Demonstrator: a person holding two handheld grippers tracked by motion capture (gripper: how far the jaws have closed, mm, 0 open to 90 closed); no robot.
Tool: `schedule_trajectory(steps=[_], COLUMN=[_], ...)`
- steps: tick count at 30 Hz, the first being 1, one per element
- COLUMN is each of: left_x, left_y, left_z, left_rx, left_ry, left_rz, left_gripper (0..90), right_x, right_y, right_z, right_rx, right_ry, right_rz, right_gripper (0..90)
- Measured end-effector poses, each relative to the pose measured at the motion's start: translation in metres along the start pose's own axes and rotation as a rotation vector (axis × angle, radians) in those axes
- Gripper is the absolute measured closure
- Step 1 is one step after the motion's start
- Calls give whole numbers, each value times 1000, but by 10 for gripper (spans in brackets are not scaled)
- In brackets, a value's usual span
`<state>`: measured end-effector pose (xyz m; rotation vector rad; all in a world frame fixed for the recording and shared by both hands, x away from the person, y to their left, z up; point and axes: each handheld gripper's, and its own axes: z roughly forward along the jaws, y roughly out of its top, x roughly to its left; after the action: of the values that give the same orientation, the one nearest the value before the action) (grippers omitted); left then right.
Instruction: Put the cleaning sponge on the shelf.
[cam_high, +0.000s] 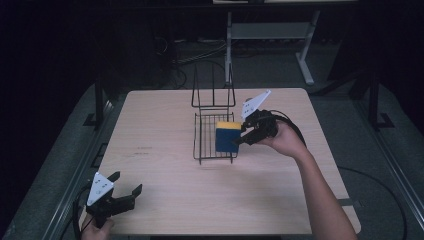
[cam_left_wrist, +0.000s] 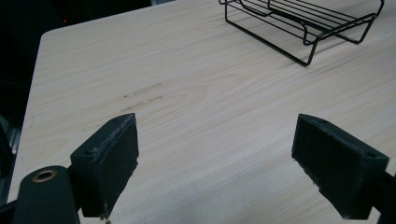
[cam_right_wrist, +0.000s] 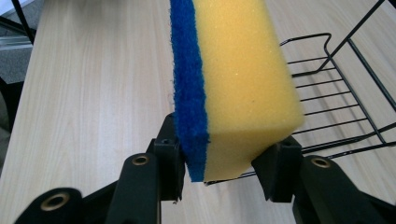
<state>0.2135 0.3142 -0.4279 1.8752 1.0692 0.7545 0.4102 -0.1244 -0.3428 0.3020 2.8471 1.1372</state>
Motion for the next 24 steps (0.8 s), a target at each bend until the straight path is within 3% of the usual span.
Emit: schedule_trajectory(steps=[24], left_x=[-1], left_y=[0], left_z=[2], left_rx=[3], left_ry=[-1], left_rz=[4], left_gripper=[141], right_x=[-31], right_y=[4], right_z=[2], right_rx=[-12], right_ry=[-11], right_rz=[56], right_gripper=[567])
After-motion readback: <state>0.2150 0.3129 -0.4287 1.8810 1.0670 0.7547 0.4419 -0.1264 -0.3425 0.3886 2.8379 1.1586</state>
